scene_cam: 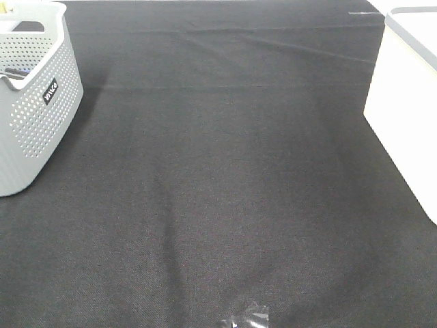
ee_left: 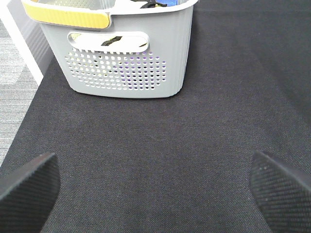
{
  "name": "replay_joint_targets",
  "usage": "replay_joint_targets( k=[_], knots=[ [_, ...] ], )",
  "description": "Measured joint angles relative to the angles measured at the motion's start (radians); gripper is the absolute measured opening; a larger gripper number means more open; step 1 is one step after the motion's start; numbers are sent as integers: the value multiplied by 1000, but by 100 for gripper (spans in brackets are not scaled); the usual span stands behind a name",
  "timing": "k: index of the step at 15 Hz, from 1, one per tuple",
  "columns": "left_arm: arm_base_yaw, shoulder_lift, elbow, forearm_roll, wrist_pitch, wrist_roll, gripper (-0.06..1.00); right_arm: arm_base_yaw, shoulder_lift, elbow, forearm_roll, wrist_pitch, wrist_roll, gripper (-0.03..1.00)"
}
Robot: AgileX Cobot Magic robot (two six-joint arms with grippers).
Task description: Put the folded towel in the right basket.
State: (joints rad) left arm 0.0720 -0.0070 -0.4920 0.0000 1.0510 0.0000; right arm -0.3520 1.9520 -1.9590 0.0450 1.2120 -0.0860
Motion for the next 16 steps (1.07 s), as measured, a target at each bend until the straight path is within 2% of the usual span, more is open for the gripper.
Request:
replay_joint_targets(
  k=[1,2,3,5,7,9,12,13,14,16],
  knots=[
    [0,0,0,0,0,0,99,0,0,0,-3,-2,0,75],
    [0,0,0,0,0,0,99,0,0,0,-3,0,0,87],
    [0,0,0,0,0,0,99,0,0,0,-2,3,0,93],
    [0,0,0,0,0,0,99,0,-3,0,-1,5,1,95],
    [0,0,0,0,0,0,99,27,-51,0,-54,6,38,97],
    [0,0,0,0,0,0,99,115,-132,0,-112,6,86,97],
    [0,0,0,0,0,0,99,323,-280,31,-137,6,121,97],
    [0,0,0,0,0,0,99,380,-337,71,-166,5,142,97],
    [0,0,0,0,0,0,99,448,-452,175,-224,4,191,97],
    [0,0,0,0,0,0,99,471,-630,346,-259,4,232,97]
  ],
)
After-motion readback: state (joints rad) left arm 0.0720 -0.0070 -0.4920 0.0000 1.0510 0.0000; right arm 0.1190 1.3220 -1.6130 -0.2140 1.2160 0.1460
